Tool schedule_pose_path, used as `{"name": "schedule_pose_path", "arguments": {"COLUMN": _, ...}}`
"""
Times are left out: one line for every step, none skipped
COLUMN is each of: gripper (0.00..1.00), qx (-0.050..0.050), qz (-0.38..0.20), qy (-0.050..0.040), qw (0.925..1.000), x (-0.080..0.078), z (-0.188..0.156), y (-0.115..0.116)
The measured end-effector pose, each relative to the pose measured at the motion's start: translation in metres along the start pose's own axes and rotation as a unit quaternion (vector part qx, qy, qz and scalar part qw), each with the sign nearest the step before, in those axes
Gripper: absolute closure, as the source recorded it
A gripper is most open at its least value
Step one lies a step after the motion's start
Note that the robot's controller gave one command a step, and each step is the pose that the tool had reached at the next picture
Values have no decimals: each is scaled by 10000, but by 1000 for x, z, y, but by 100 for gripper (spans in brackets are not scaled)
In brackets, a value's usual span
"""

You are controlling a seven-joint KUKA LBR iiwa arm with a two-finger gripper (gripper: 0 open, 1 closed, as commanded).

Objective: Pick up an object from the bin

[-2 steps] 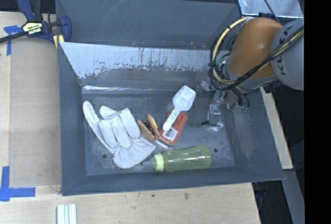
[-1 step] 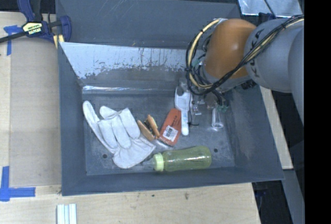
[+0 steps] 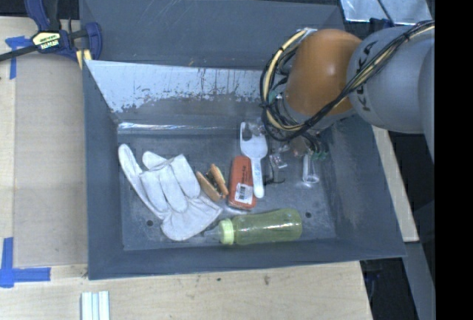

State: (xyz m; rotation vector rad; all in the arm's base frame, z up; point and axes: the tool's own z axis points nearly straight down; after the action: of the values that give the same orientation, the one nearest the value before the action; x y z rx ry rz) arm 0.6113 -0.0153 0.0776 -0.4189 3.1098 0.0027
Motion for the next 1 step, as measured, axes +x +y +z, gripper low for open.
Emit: {"name": "schedule_pose_path", "arguments": {"gripper": 100, "qx": 12, "qz": -1498, "qy": -13, "qw": 9887, "x": -4, "z": -6, "y": 13}}
